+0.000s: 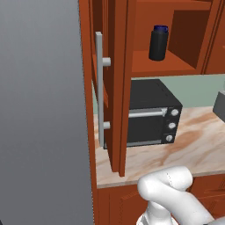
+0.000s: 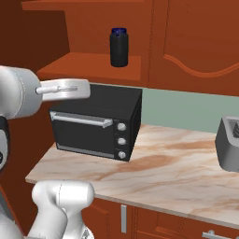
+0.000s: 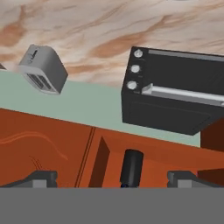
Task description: Pick the water bottle, water bottle, beer from the counter and place them in the open cabinet.
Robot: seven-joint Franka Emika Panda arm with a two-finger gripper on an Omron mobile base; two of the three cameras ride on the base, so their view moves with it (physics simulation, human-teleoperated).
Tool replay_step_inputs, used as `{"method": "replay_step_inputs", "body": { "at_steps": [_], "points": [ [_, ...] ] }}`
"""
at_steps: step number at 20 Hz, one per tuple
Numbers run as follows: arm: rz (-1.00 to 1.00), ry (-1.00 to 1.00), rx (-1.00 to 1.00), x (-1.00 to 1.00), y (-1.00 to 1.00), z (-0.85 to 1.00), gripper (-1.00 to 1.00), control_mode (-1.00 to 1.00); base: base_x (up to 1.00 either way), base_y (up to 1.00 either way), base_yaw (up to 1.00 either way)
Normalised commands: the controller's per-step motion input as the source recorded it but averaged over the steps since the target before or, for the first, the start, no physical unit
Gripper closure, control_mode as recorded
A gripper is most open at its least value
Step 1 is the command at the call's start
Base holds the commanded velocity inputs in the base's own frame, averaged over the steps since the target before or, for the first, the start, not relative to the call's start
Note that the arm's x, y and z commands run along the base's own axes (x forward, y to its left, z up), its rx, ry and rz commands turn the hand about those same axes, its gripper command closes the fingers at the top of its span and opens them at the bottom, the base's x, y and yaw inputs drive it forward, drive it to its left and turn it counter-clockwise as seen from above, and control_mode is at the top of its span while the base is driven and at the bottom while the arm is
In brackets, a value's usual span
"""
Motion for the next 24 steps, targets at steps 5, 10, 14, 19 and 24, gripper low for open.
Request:
{"method": "replay_step_inputs", "body": {
  "at_steps": [5,10,14,19,24],
  "points": [
    [0.01,0.0,0.0,-0.01,0.0,-0.07,-1.0,-1.0,0.0,0.0,0.0],
    [0.0,0.0,0.0,0.0,0.0,0.0,-1.0,1.0,-0.19,-0.03,-0.01],
    [0.0,0.0,0.0,0.0,0.0,0.0,-1.0,1.0,-1.0,-0.41,-0.1],
    [0.0,0.0,0.0,0.0,0.0,0.0,-1.0,1.0,-1.0,-0.59,-0.29],
    [0.0,0.0,0.0,0.0,0.0,0.0,-1.0,1.0,-0.76,-0.41,-0.57]
  ]
}}
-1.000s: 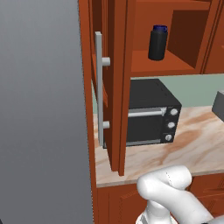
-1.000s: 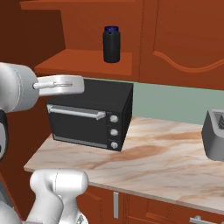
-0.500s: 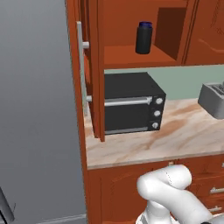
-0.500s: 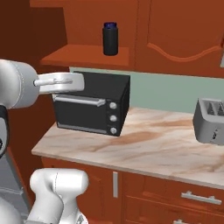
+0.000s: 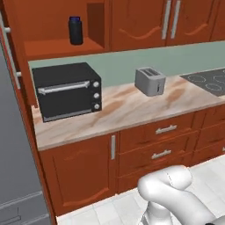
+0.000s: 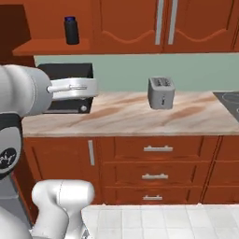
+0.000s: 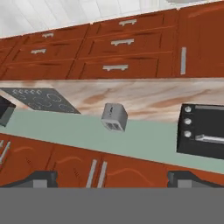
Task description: Pick the water bottle, water bottle, beer from the counter and place them in the open cabinet.
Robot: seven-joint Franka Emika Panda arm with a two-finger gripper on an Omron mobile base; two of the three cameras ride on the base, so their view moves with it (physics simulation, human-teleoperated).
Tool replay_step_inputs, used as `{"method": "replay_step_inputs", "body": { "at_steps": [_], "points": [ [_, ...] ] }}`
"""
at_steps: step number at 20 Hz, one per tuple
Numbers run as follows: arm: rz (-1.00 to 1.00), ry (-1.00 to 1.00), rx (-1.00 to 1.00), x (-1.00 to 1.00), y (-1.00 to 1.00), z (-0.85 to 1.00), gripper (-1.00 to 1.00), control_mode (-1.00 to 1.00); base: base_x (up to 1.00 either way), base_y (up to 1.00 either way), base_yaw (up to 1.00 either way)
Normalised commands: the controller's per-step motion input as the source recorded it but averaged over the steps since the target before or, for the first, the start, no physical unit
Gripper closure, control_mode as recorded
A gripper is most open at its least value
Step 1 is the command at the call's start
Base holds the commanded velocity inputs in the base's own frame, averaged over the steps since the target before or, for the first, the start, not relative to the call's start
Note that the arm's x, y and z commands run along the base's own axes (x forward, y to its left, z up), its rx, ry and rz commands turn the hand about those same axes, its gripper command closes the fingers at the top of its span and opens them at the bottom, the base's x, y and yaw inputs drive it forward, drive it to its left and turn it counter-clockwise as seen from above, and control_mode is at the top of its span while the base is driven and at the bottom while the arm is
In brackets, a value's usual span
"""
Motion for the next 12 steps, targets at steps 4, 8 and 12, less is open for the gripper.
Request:
{"method": "replay_step_inputs", "body": {
  "at_steps": [4,8,12],
  "points": [
    [0.0,0.0,0.0,0.0,0.0,0.0,-1.0,1.0,-0.28,-0.31,-0.7],
    [0.0,0.0,0.0,0.0,0.0,0.0,-1.0,1.0,0.0,-0.13,-0.8],
    [0.0,0.0,0.0,0.0,0.0,0.0,-1.0,1.0,0.13,-0.01,-0.89]
  ]
}}
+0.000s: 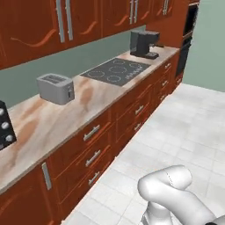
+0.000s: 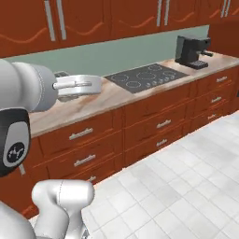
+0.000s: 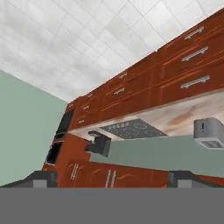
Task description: Pick the water bottle, water bottle, beer from the counter and place them in the open cabinet.
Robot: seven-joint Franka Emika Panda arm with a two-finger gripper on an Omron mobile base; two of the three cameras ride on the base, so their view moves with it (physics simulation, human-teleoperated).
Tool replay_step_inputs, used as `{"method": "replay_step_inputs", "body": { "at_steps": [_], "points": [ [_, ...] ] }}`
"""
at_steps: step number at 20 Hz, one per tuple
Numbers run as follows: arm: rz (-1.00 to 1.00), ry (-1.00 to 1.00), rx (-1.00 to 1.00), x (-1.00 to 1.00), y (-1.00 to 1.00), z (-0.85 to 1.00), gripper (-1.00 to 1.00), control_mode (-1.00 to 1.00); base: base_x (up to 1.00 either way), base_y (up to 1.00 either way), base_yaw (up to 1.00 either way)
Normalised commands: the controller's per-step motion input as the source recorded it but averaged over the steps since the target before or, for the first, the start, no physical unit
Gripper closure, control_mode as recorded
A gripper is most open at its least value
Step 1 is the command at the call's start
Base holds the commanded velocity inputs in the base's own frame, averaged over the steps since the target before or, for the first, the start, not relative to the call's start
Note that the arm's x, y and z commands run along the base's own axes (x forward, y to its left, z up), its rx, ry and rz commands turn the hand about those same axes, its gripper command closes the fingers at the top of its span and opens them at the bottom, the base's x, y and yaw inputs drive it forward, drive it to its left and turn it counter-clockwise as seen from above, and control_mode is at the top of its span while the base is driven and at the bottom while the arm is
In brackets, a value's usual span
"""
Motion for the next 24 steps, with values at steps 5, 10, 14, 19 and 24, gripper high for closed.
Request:
{"method": "replay_step_inputs", "body": {
  "at_steps": [5,10,14,19,24],
  "points": [
    [0.0,0.0,0.0,0.0,0.0,0.0,-1.0,1.0,0.23,0.0,-0.89],
    [0.0,0.0,0.0,0.0,0.0,0.0,-1.0,1.0,0.02,0.0,-0.9],
    [0.0,0.0,0.0,0.0,0.0,0.0,-1.0,1.0,0.0,0.0,-0.9],
    [0.0,0.0,0.0,0.0,0.0,0.0,-1.0,1.0,0.0,0.0,-0.85],
    [0.0,0.0,0.0,0.0,0.0,0.0,-1.0,1.0,0.0,-0.02,-0.81]
  ]
}}
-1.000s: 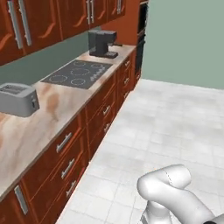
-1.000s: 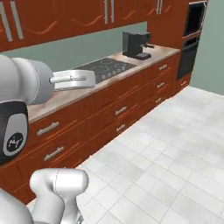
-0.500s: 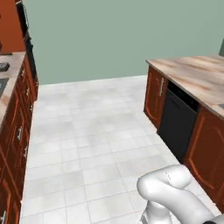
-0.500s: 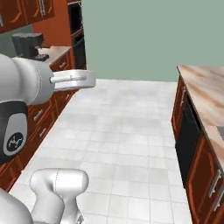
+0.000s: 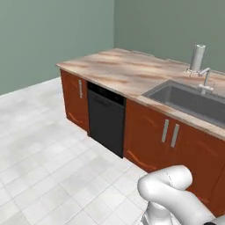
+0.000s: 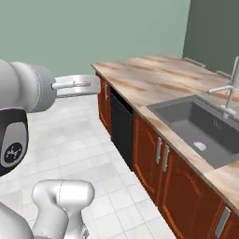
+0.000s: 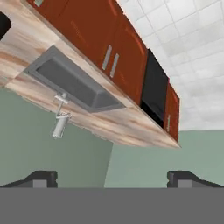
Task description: Pick the water bottle, water bottle, beer from the counter and place them in the open cabinet.
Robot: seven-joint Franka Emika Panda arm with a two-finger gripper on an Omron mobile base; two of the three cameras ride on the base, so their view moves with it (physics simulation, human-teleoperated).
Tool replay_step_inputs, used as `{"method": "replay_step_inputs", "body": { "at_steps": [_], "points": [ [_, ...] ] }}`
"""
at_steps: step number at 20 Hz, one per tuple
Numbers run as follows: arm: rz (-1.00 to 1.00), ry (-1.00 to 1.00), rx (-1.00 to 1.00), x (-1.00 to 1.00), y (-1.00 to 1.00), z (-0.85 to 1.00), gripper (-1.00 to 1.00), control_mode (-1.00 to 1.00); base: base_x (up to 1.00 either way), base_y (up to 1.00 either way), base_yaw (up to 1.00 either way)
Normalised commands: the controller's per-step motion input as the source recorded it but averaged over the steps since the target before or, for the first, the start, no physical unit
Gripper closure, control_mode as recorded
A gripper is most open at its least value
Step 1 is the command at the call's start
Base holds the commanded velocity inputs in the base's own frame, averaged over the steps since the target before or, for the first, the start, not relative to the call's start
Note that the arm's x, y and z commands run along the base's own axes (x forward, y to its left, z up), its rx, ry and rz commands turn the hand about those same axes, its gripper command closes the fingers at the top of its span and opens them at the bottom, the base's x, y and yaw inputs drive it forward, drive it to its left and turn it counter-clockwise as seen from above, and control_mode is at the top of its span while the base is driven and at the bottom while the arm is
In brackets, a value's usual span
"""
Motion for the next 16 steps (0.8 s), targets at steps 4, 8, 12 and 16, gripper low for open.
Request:
{"method": "replay_step_inputs", "body": {
  "at_steps": [4,8,12,16],
  "points": [
    [0.0,0.0,0.0,0.0,0.0,0.0,-1.0,1.0,-0.02,-0.12,-0.76],
    [0.0,0.0,0.0,0.0,0.0,0.0,-1.0,1.0,-0.25,-0.3,-0.67],
    [0.0,0.0,0.0,0.0,0.0,0.0,-1.0,1.0,-0.15,-0.33,-0.64],
    [0.0,0.0,0.0,0.0,0.0,0.0,-1.0,1.0,0.01,-0.12,-0.55]
  ]
}}
